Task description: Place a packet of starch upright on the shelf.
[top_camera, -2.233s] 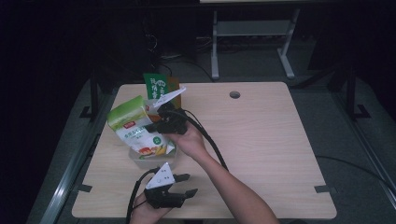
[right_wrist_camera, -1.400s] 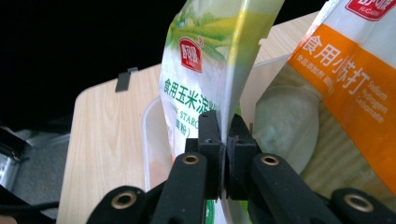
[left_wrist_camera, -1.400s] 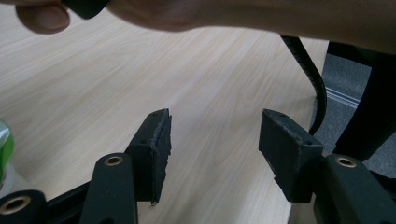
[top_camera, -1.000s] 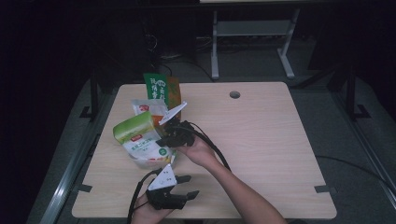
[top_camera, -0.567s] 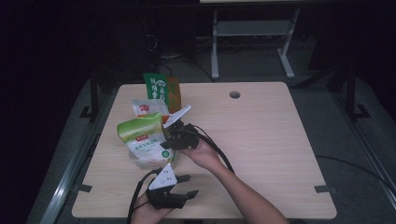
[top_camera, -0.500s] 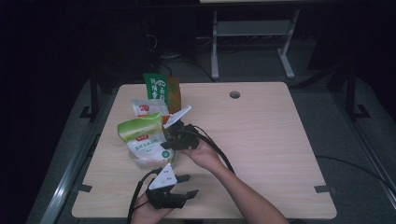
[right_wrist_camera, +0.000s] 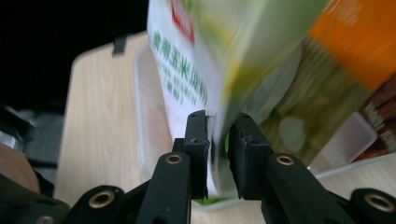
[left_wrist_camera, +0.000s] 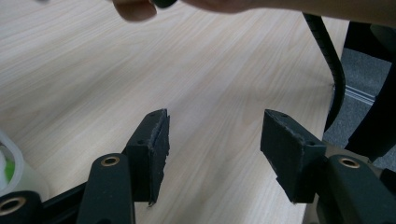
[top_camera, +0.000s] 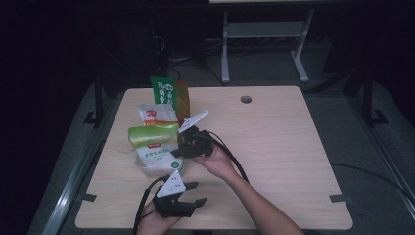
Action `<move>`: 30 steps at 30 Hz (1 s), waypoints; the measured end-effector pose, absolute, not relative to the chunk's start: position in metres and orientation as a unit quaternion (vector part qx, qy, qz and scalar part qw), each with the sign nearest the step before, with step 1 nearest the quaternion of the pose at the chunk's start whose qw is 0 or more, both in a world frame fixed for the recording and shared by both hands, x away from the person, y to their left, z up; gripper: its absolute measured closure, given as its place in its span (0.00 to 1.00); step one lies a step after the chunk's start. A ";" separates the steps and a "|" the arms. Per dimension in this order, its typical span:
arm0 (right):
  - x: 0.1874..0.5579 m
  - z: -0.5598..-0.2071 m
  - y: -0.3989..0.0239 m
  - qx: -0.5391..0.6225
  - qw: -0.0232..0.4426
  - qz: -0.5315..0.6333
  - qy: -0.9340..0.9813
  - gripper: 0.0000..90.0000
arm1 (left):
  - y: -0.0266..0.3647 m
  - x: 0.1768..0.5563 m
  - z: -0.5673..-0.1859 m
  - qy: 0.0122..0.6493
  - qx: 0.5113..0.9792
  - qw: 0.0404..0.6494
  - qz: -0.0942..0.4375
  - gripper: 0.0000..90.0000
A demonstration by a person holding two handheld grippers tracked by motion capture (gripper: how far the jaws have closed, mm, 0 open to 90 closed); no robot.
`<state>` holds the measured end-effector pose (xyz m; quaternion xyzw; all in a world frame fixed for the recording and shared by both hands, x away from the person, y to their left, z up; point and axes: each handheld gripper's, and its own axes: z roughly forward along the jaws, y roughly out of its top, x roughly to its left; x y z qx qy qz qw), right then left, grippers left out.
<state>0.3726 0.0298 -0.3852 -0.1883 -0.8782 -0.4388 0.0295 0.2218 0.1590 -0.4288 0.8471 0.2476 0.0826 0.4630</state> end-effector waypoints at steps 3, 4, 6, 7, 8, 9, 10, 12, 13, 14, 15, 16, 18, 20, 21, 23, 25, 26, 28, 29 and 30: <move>0.373 -0.379 0.027 -0.188 0.029 -0.445 -0.875 0.92 | 0.158 0.223 -0.429 0.247 0.849 0.459 0.083 0.45; 0.371 -0.380 0.028 -0.181 0.023 -0.441 -0.879 0.98 | 0.158 0.223 -0.430 0.248 0.849 0.459 0.083 0.45; 0.370 -0.379 0.029 -0.181 0.021 -0.440 -0.879 0.99 | 0.158 0.223 -0.430 0.249 0.849 0.459 0.084 0.45; 0.370 -0.379 0.030 -0.179 0.018 -0.440 -0.880 0.99 | 0.158 0.224 -0.430 0.249 0.849 0.458 0.084 0.45; 0.370 -0.380 0.030 -0.178 0.018 -0.440 -0.880 0.99 | 0.158 0.224 -0.430 0.249 0.850 0.457 0.085 0.45; 0.370 -0.380 0.029 -0.178 0.021 -0.441 -0.879 0.99 | 0.158 0.224 -0.431 0.249 0.850 0.456 0.085 0.45; 0.370 -0.380 0.029 -0.178 0.021 -0.441 -0.879 0.99 | 0.158 0.225 -0.431 0.249 0.850 0.456 0.086 0.45; 0.370 -0.380 0.028 -0.177 0.021 -0.440 -0.880 0.99 | 0.158 0.225 -0.431 0.252 0.850 0.455 0.084 0.45; 0.370 -0.380 0.028 -0.177 0.023 -0.441 -0.880 0.95 | 0.158 0.225 -0.432 0.254 0.850 0.454 0.083 0.45; 0.370 -0.380 0.028 -0.177 0.023 -0.441 -0.880 0.95 | 0.158 0.225 -0.432 0.254 0.850 0.454 0.083 0.45; 0.371 -0.380 0.027 -0.174 0.026 -0.443 -0.879 0.92 | 0.158 0.226 -0.432 0.253 0.851 0.453 0.084 0.45; 0.372 -0.381 0.026 -0.179 0.036 -0.451 -0.874 0.88 | 0.158 0.226 -0.432 0.252 0.852 0.451 0.085 0.45; 0.375 -0.380 0.021 -0.185 0.051 -0.459 -0.868 0.81 | 0.158 0.227 -0.433 0.254 0.852 0.451 0.086 0.44; 0.375 -0.377 0.016 -0.190 0.054 -0.462 -0.864 0.76 | 0.158 0.228 -0.433 0.252 0.852 0.450 0.088 0.44; 0.375 -0.376 0.013 -0.189 0.052 -0.464 -0.864 0.74 | 0.158 0.229 -0.432 0.252 0.852 0.450 0.089 0.43; 0.376 -0.373 0.006 -0.189 0.055 -0.466 -0.863 0.70 | 0.158 0.230 -0.432 0.253 0.852 0.450 0.089 0.43; 0.378 -0.371 -0.002 -0.193 0.053 -0.465 -0.862 0.66 | 0.158 0.230 -0.433 0.253 0.853 0.448 0.089 0.42; 0.379 -0.371 -0.006 -0.195 0.056 -0.466 -0.861 0.63 | 0.158 0.230 -0.433 0.254 0.853 0.447 0.088 0.42; 0.381 -0.371 -0.017 -0.202 0.055 -0.461 -0.863 0.56 | 0.157 0.231 -0.433 0.253 0.855 0.445 0.087 0.41; 0.381 -0.371 -0.017 -0.202 0.055 -0.461 -0.863 0.56 | 0.157 0.231 -0.434 0.254 0.854 0.446 0.086 0.41; 0.381 -0.372 -0.021 -0.206 0.055 -0.458 -0.863 0.54 | 0.156 0.231 -0.434 0.255 0.854 0.446 0.085 0.41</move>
